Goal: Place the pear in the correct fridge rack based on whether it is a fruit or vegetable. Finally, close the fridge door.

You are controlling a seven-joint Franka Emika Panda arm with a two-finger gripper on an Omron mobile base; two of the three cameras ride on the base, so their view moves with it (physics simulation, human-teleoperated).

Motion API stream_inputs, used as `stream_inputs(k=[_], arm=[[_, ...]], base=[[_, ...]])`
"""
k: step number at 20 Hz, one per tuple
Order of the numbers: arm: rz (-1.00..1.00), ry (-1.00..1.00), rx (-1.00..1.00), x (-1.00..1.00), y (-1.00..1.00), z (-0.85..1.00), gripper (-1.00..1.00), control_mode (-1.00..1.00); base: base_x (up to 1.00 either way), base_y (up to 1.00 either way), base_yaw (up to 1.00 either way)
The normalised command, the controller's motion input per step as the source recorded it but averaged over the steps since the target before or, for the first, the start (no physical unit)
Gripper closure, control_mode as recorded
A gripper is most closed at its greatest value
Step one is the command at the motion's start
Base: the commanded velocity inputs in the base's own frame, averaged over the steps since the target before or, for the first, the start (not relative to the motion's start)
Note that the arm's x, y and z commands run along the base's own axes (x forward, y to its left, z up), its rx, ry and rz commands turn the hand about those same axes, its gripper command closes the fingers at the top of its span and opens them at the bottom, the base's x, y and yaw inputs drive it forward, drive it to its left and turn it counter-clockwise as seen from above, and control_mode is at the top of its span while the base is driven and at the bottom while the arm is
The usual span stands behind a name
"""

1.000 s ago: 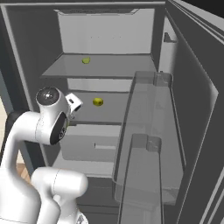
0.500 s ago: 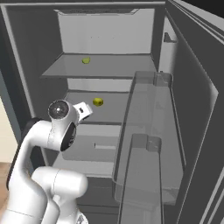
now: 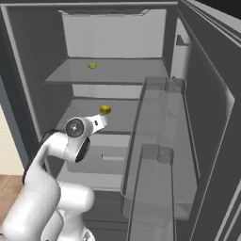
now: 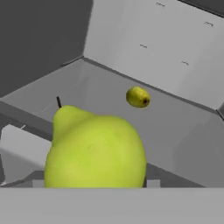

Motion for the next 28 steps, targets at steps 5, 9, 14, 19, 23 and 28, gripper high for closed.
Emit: stream_inputs(k=[5,9,14,19,23,28], arm=[[0.00,0.00,0.08,0.88,-0.22,0.00,1.00,-1.00],[0.00,0.04,0.05,0.80,-0.41,0.00,1.00,-1.00],[0.00,0.08,0.01,0.75,-0.29,0.00,1.00,-1.00],[0.00,0.16,0.00,0.74,-0.05,-0.01,1.00,-1.00],[0.00,0.11,0.00,0.59,-0.09,-0.20,1.00,-1.00],[0.00,0.05,0.00,0.48,-0.10,-0.47,1.00,-1.00]], base=[[0.00,0.00,0.00],[0.00,0.00,0.00],[0.00,0.00,0.00],[0.00,0.00,0.00],[0.00,0.00,0.00],[0.00,0.00,0.00]])
